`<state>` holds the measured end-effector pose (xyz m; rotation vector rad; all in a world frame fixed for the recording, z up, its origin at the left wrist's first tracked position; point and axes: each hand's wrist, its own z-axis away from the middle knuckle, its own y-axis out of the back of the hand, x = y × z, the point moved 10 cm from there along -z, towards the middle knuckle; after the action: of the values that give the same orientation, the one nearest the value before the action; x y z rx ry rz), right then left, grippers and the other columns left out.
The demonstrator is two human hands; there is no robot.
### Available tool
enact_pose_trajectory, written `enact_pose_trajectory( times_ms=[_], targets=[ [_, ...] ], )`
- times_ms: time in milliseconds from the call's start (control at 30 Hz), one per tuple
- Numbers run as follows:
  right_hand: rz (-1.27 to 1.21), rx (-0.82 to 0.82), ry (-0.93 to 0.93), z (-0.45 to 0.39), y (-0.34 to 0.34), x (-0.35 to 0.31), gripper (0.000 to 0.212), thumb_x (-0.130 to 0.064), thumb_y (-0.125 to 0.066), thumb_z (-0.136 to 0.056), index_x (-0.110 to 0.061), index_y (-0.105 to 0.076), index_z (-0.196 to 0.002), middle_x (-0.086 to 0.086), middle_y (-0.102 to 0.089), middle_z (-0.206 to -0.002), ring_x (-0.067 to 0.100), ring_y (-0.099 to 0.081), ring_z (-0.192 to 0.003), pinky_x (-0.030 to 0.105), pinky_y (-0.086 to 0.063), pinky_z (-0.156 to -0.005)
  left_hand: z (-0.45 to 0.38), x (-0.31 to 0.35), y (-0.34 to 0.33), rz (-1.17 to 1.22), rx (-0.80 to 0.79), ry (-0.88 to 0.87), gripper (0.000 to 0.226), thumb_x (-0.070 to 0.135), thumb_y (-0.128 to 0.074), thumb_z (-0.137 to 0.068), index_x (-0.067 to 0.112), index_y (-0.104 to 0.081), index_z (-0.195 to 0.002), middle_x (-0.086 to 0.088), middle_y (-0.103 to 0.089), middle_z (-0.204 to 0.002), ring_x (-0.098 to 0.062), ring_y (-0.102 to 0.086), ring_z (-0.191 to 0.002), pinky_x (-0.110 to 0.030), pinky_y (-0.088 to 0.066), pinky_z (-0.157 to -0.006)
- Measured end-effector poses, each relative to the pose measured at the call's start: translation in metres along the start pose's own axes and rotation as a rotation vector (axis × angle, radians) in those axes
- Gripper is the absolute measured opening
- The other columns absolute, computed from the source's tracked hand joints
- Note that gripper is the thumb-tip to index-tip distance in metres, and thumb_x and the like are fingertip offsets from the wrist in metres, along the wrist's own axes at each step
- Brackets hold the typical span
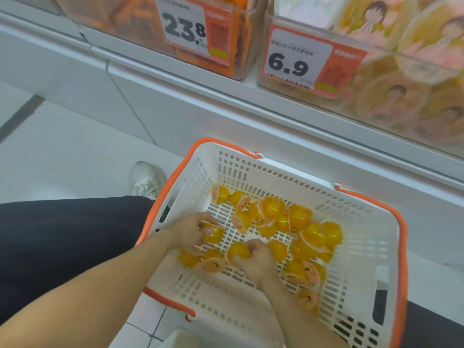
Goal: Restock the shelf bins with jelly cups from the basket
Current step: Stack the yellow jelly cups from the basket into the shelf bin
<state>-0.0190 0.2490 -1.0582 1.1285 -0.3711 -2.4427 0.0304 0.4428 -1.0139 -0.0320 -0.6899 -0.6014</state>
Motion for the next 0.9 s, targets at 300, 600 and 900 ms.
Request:
enact_pose_trajectory(
  times_ms=[300,600,900],
  targets=[
    [-1.025,-0.160,0.003,0.015,0.070,-0.073,0.040,-0.040,-0.035,-0.095,-0.012,-0.062,-0.088,0.010,-0.056,-0.075,0.017,-0.040,-0.059,0.027,-0.029,-0.048,0.027,0.098,-0.020,0.790,-0.328,-0.163,0.048,0.026,-0.060,-0.094,0.008,-0.052,-0.138,-0.019,-0.063,-0.128,-0.032,-0.066,-0.108,-0.040,-0.057,-0.089],
    [-1.329,-0.234,0.382,0.092,0.150,-0.196,0.040,-0.040,-0.034,-0.090,-0.007,-0.055,-0.095,0.009,-0.051,-0.072,0.017,-0.038,-0.054,0.031,-0.026,-0.051,0.096,0.219,-0.036,0.848,-0.416,-0.283,0.054,0.055,-0.045,-0.085,0.003,-0.063,-0.083,-0.023,-0.061,-0.091,-0.035,-0.055,-0.073,-0.039,-0.040,-0.070],
    [-1.499,-0.339,0.619,0.156,0.199,-0.269,0.040,-0.039,-0.042,-0.098,-0.007,-0.061,-0.113,0.012,-0.058,-0.083,0.020,-0.052,-0.065,0.032,-0.035,-0.065,0.194,0.336,-0.016,-0.200,-0.184,-0.614,0.045,0.049,-0.068,-0.084,0.008,-0.067,-0.065,-0.020,-0.070,-0.082,-0.035,-0.063,-0.072,-0.042,-0.050,-0.070]
  ],
)
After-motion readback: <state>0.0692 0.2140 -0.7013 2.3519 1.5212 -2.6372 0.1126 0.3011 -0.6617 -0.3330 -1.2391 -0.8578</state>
